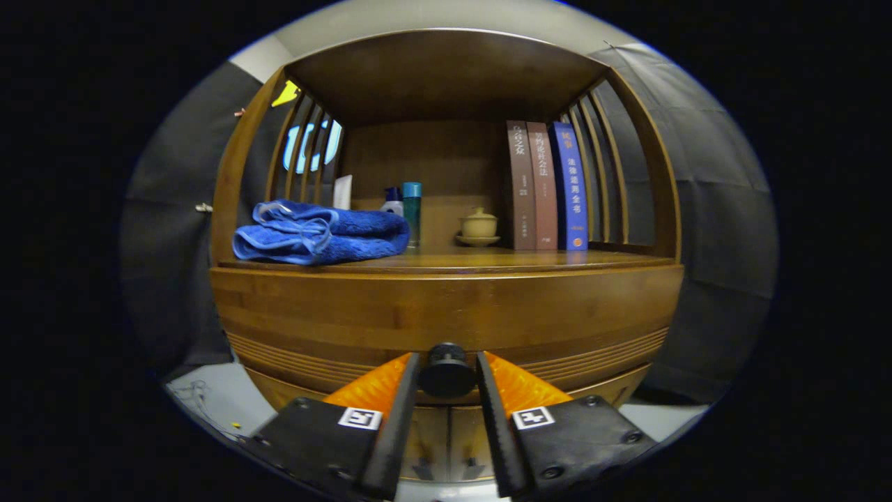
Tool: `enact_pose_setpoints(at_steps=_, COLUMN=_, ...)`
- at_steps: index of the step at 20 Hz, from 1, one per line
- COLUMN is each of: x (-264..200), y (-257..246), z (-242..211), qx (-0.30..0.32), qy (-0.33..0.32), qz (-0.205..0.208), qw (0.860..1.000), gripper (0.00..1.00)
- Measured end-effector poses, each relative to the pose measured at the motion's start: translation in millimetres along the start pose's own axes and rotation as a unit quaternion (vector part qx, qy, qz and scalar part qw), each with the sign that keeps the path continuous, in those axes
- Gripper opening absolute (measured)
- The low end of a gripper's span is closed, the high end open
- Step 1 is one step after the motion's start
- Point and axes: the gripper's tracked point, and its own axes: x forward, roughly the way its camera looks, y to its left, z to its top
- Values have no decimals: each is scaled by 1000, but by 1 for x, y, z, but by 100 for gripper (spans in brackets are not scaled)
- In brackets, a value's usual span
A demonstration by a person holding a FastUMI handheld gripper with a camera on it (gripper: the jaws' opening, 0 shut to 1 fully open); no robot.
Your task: Pull open the drawer, take out the items inside it, and place them on the countertop above the cabinet.
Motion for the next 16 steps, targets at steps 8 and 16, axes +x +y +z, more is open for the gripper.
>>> enact_pose_setpoints(at_steps=8, x=3, y=-3, z=-5, qx=-11, qy=30, qz=6, qw=999, gripper=35)
enact_pose_setpoints(at_steps=16, x=-59, y=-8, z=-5, qx=-18, qy=36, qz=9, qw=999, gripper=35)
